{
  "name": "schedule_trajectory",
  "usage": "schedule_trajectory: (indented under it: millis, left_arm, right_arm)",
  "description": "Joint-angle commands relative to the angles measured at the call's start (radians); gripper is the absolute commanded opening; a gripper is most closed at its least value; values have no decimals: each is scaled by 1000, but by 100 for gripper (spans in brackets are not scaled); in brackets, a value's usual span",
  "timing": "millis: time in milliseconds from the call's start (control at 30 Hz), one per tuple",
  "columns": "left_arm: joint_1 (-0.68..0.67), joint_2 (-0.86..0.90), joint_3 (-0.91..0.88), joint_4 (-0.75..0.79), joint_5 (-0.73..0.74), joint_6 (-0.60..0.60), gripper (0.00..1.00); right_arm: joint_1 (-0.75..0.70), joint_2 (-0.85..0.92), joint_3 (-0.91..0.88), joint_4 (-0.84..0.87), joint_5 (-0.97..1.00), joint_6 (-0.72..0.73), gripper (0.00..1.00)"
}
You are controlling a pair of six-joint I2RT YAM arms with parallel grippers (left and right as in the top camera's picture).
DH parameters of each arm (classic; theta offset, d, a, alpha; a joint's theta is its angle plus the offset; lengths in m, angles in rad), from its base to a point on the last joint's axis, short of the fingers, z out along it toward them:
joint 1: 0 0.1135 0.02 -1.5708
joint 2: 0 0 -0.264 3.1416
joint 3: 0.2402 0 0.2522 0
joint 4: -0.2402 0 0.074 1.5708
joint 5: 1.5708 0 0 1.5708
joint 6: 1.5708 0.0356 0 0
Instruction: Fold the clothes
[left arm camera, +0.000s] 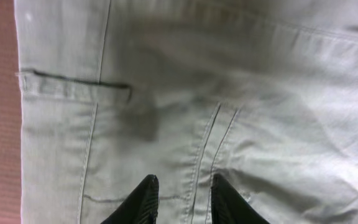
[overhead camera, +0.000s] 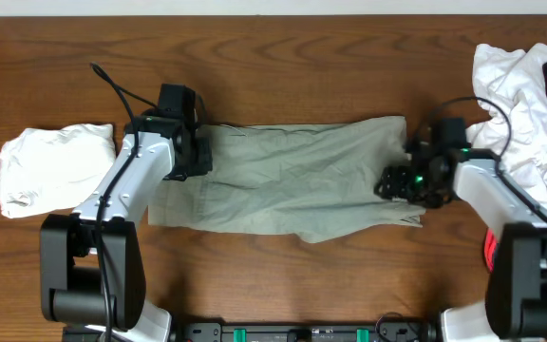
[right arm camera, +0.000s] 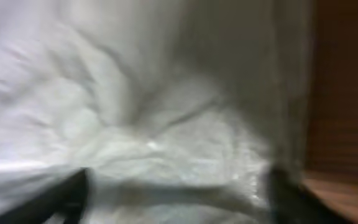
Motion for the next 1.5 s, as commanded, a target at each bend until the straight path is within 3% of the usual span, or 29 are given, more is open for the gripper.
schedule_trajectory:
  millis: [0,167,367,900,1200,1367,1467]
  left_arm:
    - [5,-14,-7,-16,14,-2,29]
    - [5,-19,-7,-31,79,-2,29]
    - [5,-19,-7,-57,82,-2,29]
    - [5,-19,-7,-78,82,-2,30]
    - [5,-19,-7,-78,82,-2,30]
    - [5,-19,-7,-85,82,-2,29]
    - [5,-19,-7,-93,82,-2,29]
  right_arm:
    - [-81,-121,82,9,-97,-41,99]
    - [-196,-166,86,-16,-92,-105,99]
    - [-262,-88,61,-45,-175,-207,99]
    - [-249,164,61,43,-194,-237,99]
    - [-105,276,61,110,-264,-234,99]
    - [-35,300,61,151,-232,-174,79]
    - [-32,299,61,169,-230,-146,57]
